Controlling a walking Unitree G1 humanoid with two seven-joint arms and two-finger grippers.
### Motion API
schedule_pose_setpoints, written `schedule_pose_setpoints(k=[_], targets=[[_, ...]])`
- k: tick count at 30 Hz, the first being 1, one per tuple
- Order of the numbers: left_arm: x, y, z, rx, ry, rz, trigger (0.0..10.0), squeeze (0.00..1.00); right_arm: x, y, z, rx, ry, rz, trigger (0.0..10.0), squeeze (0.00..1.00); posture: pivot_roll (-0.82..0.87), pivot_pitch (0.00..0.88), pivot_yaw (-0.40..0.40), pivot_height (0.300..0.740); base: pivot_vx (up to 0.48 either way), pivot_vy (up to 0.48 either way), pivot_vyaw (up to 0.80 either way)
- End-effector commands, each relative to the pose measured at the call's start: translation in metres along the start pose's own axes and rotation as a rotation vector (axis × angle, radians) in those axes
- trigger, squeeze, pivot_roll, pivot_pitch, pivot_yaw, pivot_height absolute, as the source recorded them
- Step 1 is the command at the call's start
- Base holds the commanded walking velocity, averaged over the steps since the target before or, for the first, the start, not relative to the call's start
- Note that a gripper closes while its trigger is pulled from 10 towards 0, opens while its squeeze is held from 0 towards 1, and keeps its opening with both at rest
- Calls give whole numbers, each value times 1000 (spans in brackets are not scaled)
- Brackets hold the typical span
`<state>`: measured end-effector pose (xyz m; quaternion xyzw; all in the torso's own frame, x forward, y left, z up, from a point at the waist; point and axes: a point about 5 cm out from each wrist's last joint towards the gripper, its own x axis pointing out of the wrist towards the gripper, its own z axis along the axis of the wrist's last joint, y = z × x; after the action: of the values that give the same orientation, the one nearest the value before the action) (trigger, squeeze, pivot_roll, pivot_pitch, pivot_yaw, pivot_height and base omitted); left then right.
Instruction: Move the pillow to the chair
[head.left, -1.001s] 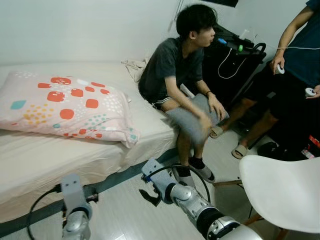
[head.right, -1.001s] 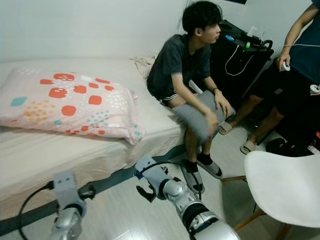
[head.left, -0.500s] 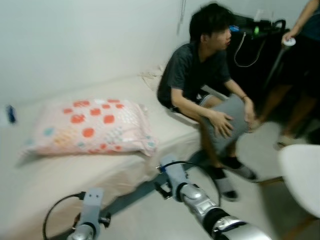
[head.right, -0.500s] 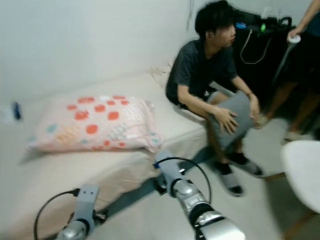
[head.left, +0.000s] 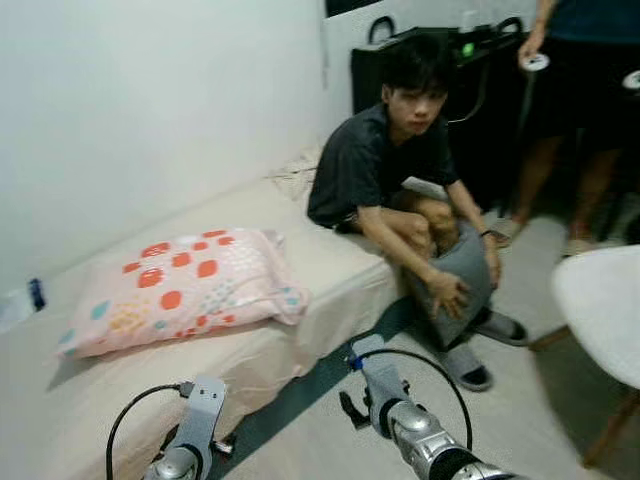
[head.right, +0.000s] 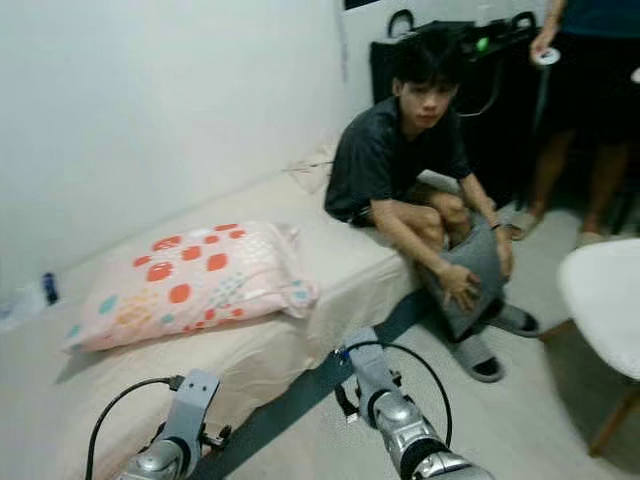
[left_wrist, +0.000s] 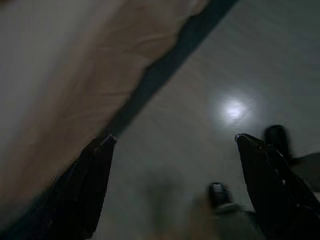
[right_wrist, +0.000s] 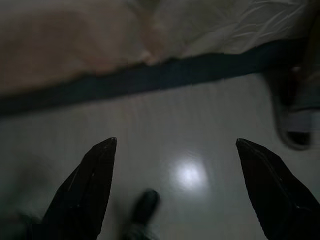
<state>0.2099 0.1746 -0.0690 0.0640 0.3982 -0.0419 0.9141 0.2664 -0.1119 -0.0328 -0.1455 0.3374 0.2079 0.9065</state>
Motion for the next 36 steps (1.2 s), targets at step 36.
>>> schedule_pose_setpoints(k=[36], targets=[[-18,1,-53,-189,83,107,10000,0,0,39,-18,-249,92,198,10000,0,31,0,-38,740,119,0,0]])
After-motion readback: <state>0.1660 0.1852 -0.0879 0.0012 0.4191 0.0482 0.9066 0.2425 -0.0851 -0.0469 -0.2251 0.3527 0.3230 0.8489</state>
